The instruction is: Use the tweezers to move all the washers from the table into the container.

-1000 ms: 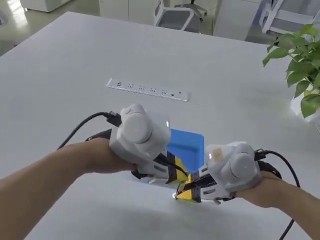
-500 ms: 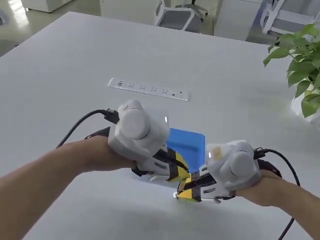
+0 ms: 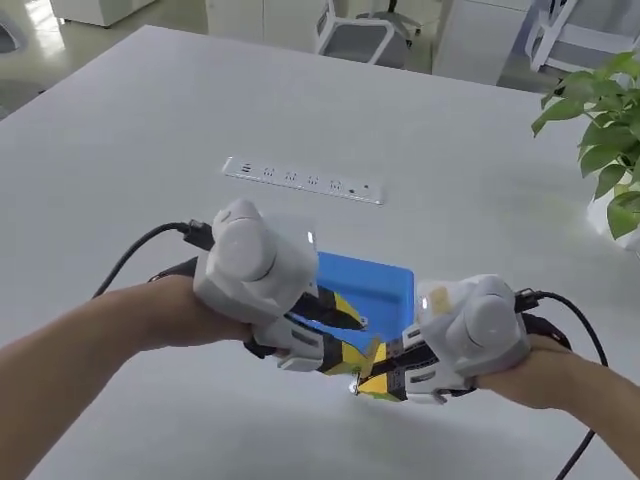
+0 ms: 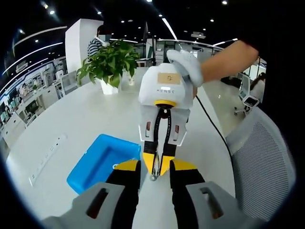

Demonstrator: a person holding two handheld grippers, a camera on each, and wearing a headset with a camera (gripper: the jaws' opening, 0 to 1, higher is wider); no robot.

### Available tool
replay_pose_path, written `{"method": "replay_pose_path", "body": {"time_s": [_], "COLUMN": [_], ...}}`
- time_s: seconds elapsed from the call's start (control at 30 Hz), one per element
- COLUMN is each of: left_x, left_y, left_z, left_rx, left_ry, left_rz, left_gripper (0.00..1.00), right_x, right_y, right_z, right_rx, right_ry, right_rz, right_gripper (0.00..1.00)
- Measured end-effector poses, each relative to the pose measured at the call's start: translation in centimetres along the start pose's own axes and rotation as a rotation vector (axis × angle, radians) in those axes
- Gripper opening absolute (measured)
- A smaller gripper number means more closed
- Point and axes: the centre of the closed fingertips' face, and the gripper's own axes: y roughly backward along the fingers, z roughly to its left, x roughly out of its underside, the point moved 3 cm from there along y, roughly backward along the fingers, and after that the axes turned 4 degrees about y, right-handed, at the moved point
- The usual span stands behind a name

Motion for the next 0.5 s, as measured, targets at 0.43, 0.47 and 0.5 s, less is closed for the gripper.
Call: {"method": "replay_pose_path", "body": {"time_s": [0.43, 0.47, 0.5], "left_x": [0.5, 0.5, 0.6], "left_y": [1.6, 1.7, 1.8], "left_z": [-0.3, -0.3, -0.3], "left_rx": [-0.032, -0.038, -0.041], "left_ry": [0.037, 0.042, 0.047], "left_rz": [-0.028, -0.032, -0.034], "left_gripper": [0.53, 0.54, 0.55], "right_x": [-1.9, -2.1, -2.3], "right_y": [1.8, 2.1, 2.2], "right_z": [-0.9, -1.1, -1.3], "right_rx": [0.008, 0.011, 0.013], "right_ry": [0.002, 0.000, 0.004], "right_rz": [-0.022, -0.027, -0.030], "right_gripper": [0.08, 0.08, 0.08]}}
